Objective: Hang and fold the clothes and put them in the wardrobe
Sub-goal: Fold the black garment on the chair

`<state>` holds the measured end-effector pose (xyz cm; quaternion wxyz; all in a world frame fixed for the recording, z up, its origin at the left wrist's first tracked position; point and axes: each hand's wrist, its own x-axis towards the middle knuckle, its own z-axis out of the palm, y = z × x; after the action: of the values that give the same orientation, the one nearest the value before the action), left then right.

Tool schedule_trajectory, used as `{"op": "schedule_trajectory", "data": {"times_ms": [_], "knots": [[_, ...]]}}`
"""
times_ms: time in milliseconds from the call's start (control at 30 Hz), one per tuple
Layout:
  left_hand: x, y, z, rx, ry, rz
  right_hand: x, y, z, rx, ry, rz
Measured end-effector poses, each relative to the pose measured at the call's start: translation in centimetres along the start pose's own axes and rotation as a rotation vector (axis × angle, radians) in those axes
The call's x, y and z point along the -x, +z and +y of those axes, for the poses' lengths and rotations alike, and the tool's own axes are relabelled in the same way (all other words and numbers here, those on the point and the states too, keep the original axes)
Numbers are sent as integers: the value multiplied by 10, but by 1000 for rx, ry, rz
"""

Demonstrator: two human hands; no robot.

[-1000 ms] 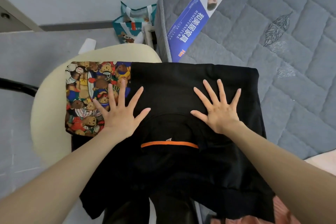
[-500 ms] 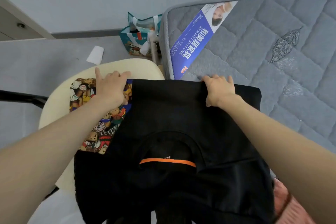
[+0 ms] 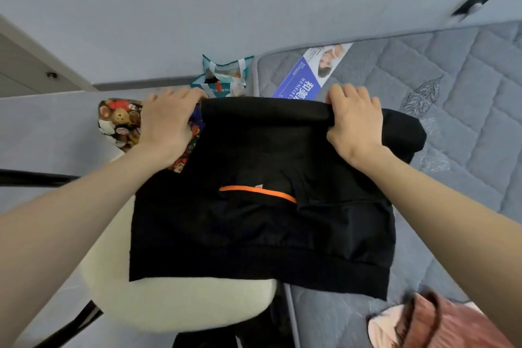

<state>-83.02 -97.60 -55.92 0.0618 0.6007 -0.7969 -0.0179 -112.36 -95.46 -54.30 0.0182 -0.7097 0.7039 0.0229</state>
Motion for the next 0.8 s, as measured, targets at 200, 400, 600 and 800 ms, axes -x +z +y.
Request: {"op": "schedule_trajectory", "data": {"times_ms": [200, 400, 600, 800], "knots": [[49, -15, 6, 90, 23, 92, 53, -14, -3, 59, -46, 170], [149, 12, 1, 1, 155, -167, 153, 10, -18, 7, -73, -13], [209, 37, -10, -169, 279, -354, 233, 54, -34, 85, 5, -393], [229, 42, -11, -80, 361, -638, 242, 66, -61, 2, 189, -423]]}}
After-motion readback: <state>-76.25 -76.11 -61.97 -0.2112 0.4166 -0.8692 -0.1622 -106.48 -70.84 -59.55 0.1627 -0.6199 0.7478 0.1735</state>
